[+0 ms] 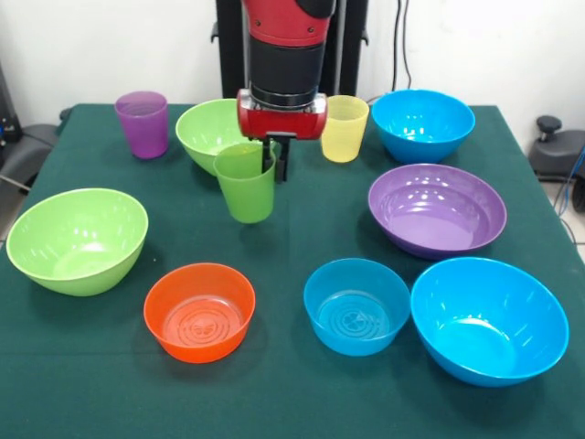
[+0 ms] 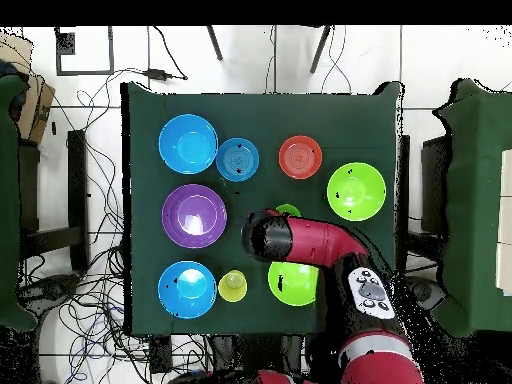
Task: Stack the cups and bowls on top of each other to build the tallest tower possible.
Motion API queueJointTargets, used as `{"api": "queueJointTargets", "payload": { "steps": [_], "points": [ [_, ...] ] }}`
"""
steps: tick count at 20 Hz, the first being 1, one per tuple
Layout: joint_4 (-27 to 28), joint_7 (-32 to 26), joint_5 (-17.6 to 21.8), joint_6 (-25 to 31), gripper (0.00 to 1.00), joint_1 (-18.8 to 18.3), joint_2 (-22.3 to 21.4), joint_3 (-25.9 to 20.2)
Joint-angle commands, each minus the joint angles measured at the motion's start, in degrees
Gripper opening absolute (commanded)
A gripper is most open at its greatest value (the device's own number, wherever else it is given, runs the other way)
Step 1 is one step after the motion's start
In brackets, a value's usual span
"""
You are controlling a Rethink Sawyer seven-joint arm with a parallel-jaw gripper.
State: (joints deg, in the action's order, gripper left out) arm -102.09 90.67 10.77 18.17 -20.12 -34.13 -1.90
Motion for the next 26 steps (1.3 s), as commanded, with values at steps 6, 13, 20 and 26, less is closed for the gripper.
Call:
{"api": "queueJointTargets", "payload": {
  "steps": [6,13,20,26],
  "points": [
    [-0.38,-1.93,6.34,-0.14,0.00,-3.39,0.36,-7.01],
    [-0.80,-2.19,9.15,-1.38,0.00,-6.56,1.39,-6.80],
    [-0.54,-2.74,12.56,-2.69,0.00,-10.27,3.02,-8.27],
    [-1.70,-2.20,15.22,-3.54,0.00,-12.70,2.60,-9.00]
  ]
}}
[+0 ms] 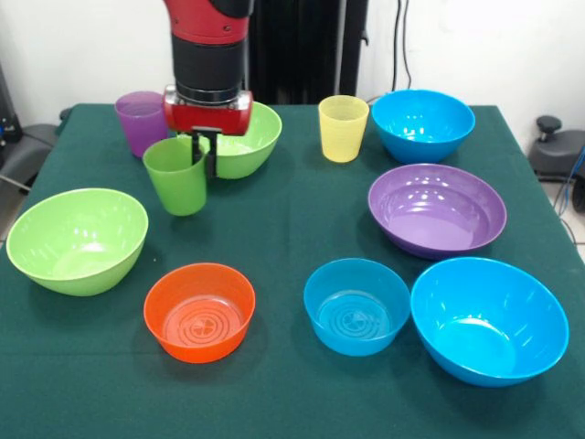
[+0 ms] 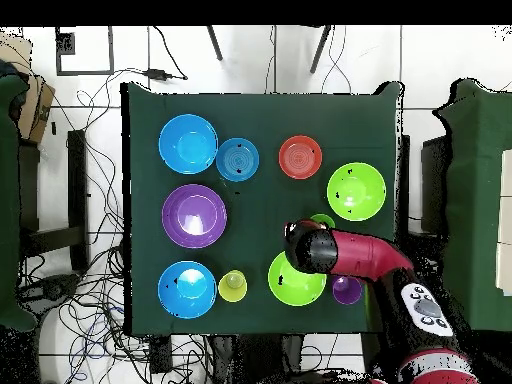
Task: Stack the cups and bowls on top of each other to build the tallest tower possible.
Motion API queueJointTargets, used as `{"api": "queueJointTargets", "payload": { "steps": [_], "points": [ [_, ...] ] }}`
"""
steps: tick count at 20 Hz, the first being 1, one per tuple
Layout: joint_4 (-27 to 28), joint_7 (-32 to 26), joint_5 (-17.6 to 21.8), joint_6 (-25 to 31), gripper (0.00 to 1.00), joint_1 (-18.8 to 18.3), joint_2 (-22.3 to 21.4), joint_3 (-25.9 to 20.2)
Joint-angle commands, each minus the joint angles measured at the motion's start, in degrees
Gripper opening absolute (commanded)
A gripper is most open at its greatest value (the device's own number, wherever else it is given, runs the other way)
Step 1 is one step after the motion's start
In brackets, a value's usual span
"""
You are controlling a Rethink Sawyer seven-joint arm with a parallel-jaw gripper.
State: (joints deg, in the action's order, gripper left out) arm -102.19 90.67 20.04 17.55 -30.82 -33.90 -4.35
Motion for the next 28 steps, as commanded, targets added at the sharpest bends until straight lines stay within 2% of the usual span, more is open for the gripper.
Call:
{"api": "queueJointTargets", "payload": {
  "steps": [1,8,18,19,28],
  "points": [
    [-1.73,-1.98,6.25,-2.87,0.00,-2.14,2.09,-6.62],
    [-3.22,-0.52,8.27,-3.88,0.00,-3.31,1.59,-6.80],
    [-3.80,1.47,9.17,-3.63,0.00,-2.32,0.90,-6.33],
    [-3.82,1.45,9.20,-3.04,1.00,-2.33,0.82,-6.36],
    [-3.93,1.65,9.03,-2.76,1.00,-2.18,0.71,-6.23]
  ]
}}
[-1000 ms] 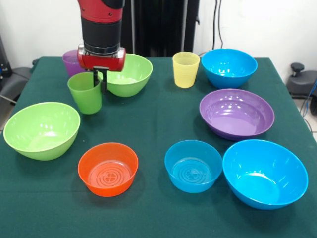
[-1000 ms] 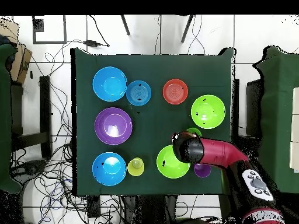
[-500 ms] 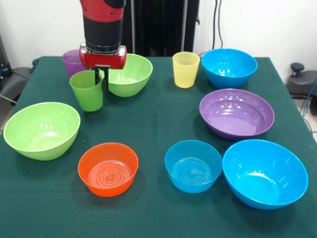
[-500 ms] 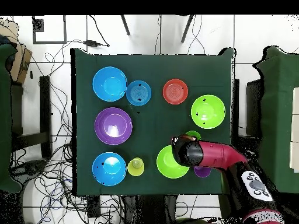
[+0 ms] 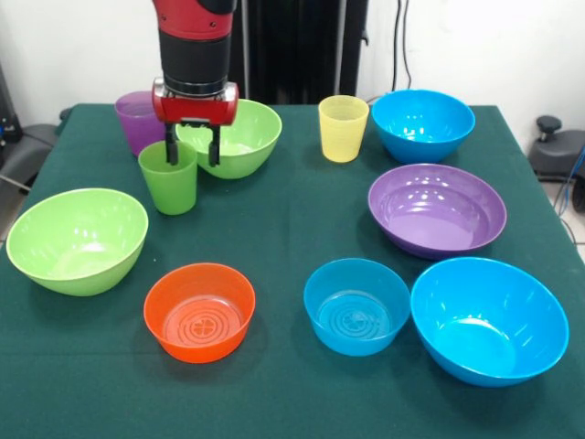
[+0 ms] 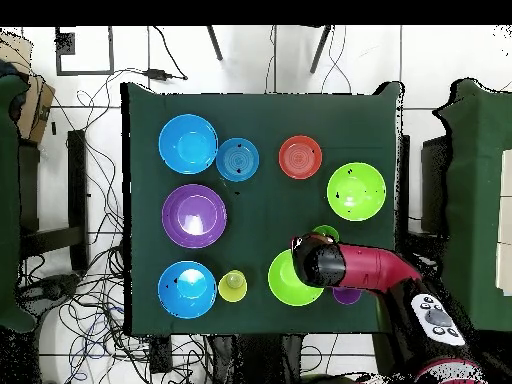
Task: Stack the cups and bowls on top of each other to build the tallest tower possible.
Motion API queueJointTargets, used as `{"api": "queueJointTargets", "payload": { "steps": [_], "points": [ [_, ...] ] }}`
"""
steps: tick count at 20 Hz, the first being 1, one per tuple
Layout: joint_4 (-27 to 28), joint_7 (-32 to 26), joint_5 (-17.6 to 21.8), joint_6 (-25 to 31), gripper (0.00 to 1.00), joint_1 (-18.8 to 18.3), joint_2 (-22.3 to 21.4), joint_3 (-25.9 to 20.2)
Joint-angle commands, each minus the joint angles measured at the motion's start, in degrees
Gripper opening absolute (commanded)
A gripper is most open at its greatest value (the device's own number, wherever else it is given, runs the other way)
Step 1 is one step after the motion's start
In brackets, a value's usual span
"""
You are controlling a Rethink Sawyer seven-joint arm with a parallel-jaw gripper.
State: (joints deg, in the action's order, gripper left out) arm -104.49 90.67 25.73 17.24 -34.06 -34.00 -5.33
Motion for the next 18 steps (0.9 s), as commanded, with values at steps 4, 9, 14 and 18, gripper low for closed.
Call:
{"api": "queueJointTargets", "payload": {
  "steps": [4,9,14,18],
  "points": [
    [-2.09,3.50,1.97,-2.21,1.00,2.09,-0.46,-4.66],
    [-5.04,4.08,-2.71,0.71,1.00,1.72,-6.40,-9.75],
    [-3.95,4.61,-3.96,3.52,1.00,5.05,-10.73,-9.09],
    [-3.11,3.85,-4.66,4.70,1.00,5.63,-11.17,-9.15]
  ]
}}
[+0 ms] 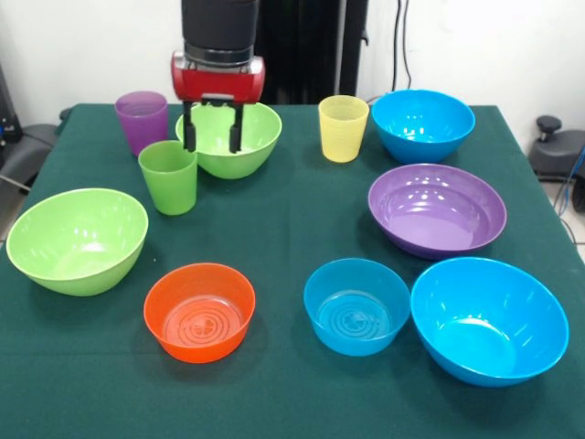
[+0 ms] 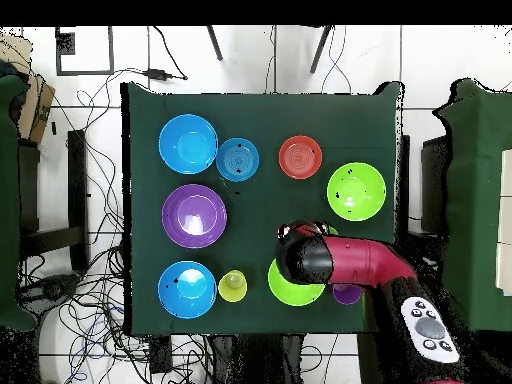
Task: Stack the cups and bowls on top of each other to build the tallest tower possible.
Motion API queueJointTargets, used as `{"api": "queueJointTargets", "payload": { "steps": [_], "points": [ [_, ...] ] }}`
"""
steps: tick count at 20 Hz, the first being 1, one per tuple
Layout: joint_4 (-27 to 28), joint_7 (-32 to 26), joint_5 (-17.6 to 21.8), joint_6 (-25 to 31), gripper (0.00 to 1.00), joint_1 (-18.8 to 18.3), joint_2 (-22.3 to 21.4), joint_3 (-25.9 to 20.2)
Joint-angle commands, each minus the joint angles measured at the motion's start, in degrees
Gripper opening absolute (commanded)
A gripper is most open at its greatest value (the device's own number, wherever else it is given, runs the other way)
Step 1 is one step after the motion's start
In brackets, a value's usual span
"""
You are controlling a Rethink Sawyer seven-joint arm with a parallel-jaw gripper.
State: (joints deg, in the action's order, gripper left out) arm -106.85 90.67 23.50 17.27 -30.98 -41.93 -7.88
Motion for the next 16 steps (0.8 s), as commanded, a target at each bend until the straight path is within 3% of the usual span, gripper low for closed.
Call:
{"api": "queueJointTargets", "payload": {
  "steps": [1,11,16],
  "points": [
    [-0.22,3.96,-2.62,4.64,1.00,3.13,-2.93,-6.37],
    [5.54,7.84,-5.42,-1.11,1.00,8.53,4.97,-5.40],
    [7.02,8.64,-6.38,-1.97,1.00,10.35,5.98,-3.82]
  ]
}}
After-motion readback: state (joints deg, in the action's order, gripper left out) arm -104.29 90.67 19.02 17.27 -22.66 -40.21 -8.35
